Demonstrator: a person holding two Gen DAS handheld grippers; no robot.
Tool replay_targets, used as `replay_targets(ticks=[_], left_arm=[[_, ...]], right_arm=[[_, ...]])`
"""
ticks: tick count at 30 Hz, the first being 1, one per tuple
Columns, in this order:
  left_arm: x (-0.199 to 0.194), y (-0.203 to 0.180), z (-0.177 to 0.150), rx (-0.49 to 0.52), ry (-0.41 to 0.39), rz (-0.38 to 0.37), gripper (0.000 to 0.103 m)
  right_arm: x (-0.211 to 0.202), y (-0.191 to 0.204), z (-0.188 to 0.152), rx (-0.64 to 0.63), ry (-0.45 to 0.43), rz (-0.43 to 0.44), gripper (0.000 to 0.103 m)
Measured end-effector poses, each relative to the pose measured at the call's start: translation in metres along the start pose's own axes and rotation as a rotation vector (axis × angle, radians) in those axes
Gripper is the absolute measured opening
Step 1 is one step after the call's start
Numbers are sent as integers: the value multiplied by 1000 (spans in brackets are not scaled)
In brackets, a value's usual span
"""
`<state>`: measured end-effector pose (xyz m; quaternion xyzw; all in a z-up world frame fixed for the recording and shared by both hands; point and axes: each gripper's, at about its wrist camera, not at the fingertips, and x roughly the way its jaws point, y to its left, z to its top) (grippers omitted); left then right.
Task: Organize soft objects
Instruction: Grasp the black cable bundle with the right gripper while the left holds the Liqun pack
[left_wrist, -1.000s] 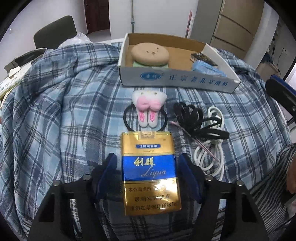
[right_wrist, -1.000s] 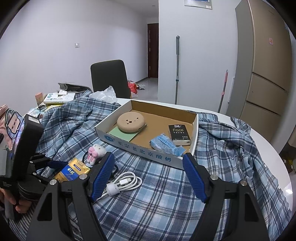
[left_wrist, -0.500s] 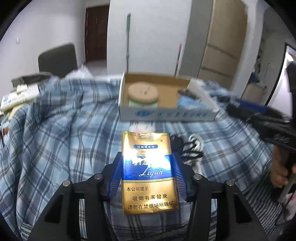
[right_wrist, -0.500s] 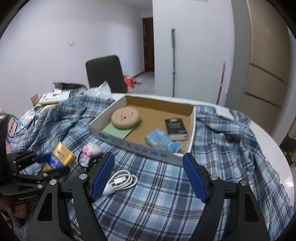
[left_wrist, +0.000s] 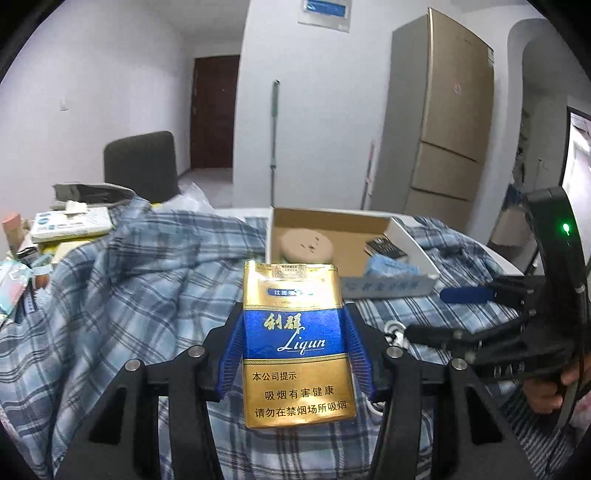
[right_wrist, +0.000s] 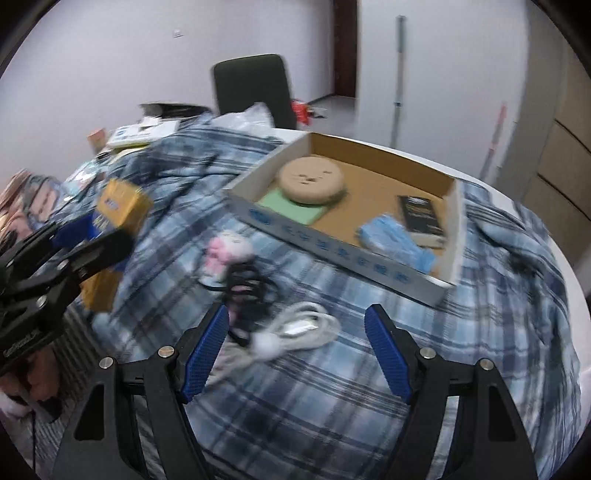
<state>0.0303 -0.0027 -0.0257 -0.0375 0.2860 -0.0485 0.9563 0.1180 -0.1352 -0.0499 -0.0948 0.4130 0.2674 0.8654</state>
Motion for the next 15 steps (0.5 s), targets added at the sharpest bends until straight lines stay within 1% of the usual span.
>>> replay_targets(ticks=[3,6,10,12,14,15], left_arm=[[-6,8,2,-18,-30,28,54],[-9,15,4,-35,-49,57,54],[-6,26,7,-79,-44,53,54],[-4,30,7,-99,-33,55,54],[-4,32,7,-110,-26,53,54],[-4,32,7,-110,-24,53,54]], right_arm=[[10,18,4,-50,25,30,75],[24,32,6,-95,41,25,75],[43,35,8,-82,41,12,75],[51,37,10,-85,53,10,67],[55,39,10,-100,48,6,63],[57,40,10,-111,46,-1,58]])
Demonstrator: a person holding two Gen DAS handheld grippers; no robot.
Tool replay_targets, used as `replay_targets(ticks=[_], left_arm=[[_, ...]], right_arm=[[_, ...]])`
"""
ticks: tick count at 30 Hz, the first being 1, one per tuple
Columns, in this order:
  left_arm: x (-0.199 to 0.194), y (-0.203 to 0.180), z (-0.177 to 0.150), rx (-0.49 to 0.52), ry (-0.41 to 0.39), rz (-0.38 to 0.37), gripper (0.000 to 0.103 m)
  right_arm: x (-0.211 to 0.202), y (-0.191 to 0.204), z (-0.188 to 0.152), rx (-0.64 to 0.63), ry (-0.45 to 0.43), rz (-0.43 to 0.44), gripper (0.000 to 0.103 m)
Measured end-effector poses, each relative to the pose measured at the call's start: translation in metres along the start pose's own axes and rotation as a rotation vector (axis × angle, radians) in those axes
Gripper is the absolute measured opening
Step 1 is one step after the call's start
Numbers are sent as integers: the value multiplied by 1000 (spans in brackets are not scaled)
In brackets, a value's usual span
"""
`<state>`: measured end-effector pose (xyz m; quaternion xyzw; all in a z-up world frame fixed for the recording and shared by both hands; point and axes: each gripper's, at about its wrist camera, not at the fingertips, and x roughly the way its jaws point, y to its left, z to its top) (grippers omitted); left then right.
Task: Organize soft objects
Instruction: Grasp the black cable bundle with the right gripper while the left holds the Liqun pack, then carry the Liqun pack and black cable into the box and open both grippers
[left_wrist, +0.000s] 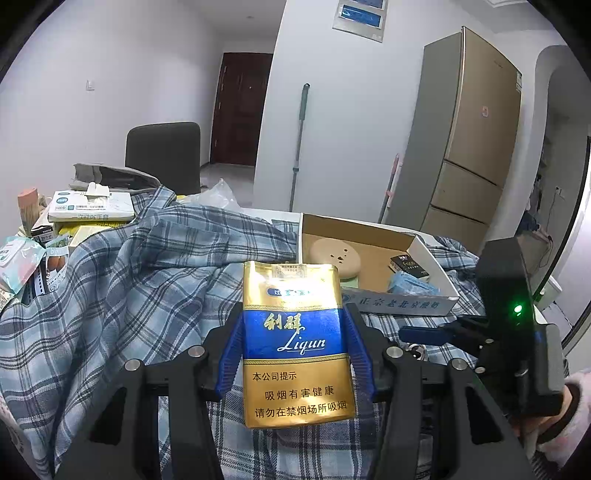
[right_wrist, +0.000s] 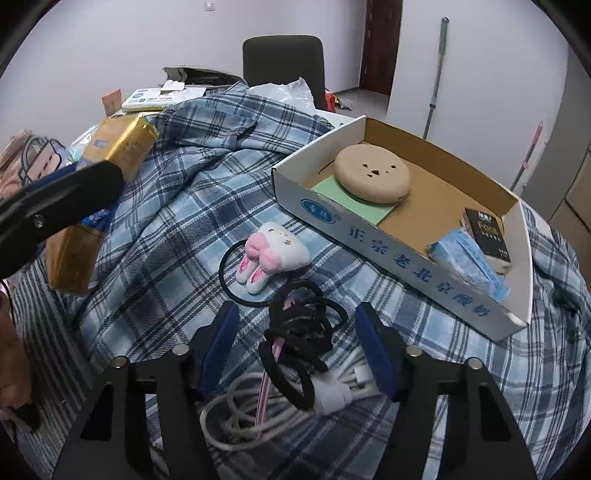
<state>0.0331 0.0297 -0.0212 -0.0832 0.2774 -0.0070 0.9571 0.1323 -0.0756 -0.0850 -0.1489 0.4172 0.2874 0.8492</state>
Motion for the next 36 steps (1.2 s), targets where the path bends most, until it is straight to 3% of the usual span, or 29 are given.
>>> replay_targets(ticks=[3,8,12,14,17,25,27,31,36], left_arm=[[0,-3,-1,9,0,-1,54],[-2,-5,-1,22,-7,1,54],[-3,-5,-2,24,-14,4,54],[-4,-6,-2,27,-18,0,54],[-6,-7,-2,33,-24,-10,54],[-15,-13,2,59,-56,-35,54],[-23,-17,4,80,-90,-29,54],[-48,-23,13,136,-232,-14,54],[-63,-28,30,142,-276,-34,54]], right_arm=[[6,2,-1,-15,15,-20,39],[11,4,-5,-29,23,-29,28],[-6,4,-8,-31,-56,-16,15],[-18,3,-8,-33,-106,-33,14],[-27,2,-8,-31,-112,-104,13],[-70,-16,-13,47,-189,-65,13],[-81,-19,-13,57,-215,-72,13],[-104,-26,-9,70,-265,-108,13],[-133,-35,4,74,-366,-168,13]])
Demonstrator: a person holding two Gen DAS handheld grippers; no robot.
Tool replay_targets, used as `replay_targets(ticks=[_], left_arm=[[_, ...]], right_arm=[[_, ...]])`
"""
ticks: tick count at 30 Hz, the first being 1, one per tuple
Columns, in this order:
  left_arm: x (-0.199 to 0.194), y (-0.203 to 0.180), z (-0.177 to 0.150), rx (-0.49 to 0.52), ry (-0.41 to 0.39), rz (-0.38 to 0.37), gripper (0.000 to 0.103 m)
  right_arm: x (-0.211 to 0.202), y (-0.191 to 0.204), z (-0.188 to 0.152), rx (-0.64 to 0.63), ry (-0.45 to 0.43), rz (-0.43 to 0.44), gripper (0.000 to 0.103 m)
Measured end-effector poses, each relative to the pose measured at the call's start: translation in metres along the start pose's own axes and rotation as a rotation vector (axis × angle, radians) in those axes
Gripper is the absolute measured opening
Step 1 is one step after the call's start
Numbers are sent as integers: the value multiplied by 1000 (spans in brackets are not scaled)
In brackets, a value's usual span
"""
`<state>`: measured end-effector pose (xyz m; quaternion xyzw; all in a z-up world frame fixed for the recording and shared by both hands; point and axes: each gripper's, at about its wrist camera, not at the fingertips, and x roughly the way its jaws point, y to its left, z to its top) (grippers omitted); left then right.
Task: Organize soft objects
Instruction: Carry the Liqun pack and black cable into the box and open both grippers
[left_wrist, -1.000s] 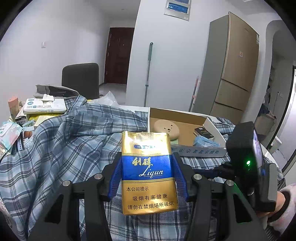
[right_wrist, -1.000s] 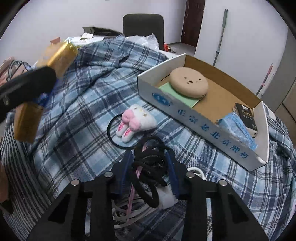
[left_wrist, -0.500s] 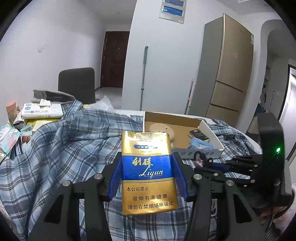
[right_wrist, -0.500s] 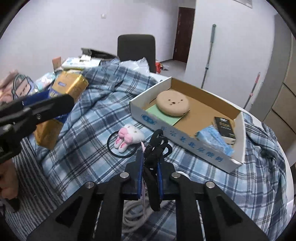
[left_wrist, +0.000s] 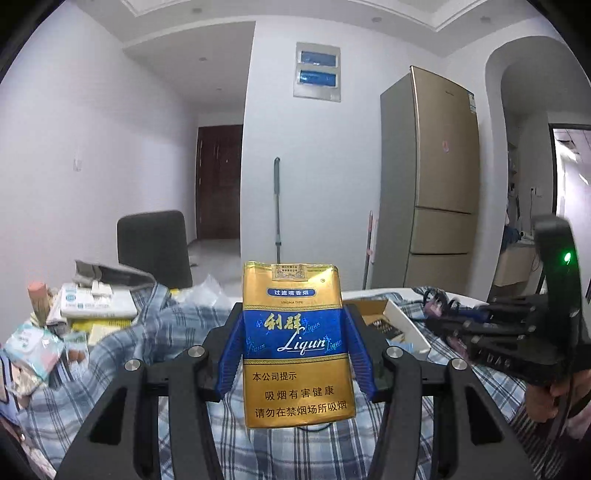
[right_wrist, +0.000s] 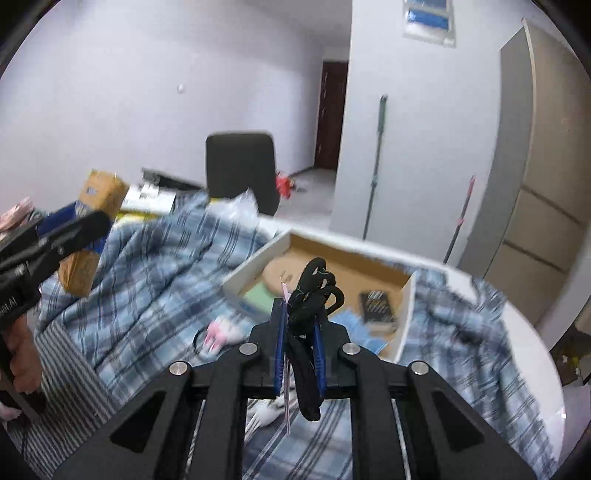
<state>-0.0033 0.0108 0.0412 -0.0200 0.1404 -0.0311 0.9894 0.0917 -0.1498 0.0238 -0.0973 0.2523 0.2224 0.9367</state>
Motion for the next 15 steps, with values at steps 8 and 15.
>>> replay_targets(ticks=[8,15], left_arm=[[13,-14,38,12,-16,-70,54],[39,-22,71,-34,-12,-146,54]], right_arm=[[-9,-14,38,30,-124,-64,13],[16,-34,65,66,-134,-70,13]])
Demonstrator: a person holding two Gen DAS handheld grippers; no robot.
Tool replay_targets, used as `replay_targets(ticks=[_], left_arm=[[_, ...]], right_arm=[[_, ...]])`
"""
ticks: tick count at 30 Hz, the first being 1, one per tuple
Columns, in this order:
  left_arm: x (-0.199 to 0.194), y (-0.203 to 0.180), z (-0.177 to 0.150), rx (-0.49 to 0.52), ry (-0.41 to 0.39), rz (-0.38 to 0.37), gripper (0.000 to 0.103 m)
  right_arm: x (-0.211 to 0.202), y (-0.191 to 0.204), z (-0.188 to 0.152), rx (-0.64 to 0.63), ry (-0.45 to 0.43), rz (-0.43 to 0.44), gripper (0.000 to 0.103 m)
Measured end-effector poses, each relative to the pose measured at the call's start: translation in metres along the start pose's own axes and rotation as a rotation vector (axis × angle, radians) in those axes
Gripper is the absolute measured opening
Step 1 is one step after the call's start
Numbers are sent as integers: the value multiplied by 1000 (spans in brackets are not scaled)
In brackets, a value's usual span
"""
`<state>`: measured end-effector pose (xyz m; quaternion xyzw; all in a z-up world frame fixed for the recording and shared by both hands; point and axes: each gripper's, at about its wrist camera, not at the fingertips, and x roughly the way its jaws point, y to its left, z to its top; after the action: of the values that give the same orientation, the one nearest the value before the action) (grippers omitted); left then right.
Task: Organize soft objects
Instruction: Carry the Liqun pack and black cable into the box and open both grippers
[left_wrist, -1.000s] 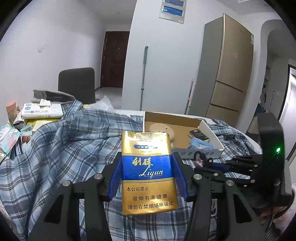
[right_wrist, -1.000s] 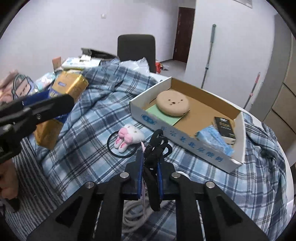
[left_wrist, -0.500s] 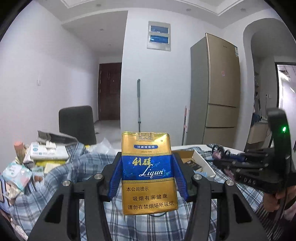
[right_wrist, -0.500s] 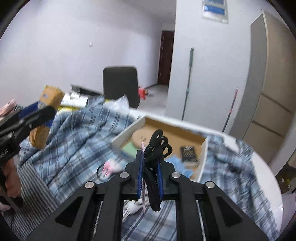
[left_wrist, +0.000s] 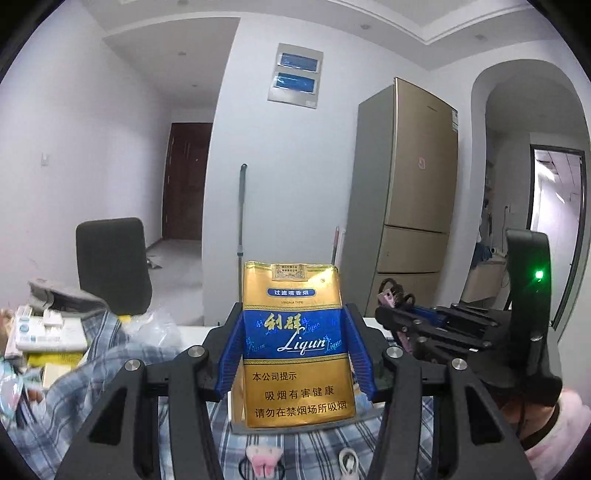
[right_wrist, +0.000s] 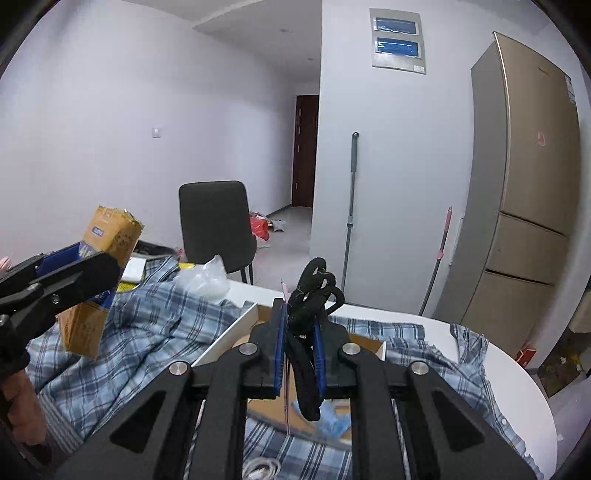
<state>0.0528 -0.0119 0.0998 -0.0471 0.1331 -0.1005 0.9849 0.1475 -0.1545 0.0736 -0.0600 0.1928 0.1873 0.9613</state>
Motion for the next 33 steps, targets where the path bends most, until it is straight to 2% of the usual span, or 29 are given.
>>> replay_targets(ticks=[5,9,17,26,33], left_arm=[[31,-7,14,68,-3,21,54],[67,-5,12,77,28,20,54],[136,9,-20,66,200,28,54],[182,25,-58,42,383,40,55],[197,32,-72,6,420,49,55]], right_arm=[[24,-11,3,17,-4,-35,13],[47,-25,-6,58,47,-48,13],[86,-41,-34,88,185,-41,13],[117,-41,-59,102,300,-8,13],[133,-41,-79,109,369,11,13]])
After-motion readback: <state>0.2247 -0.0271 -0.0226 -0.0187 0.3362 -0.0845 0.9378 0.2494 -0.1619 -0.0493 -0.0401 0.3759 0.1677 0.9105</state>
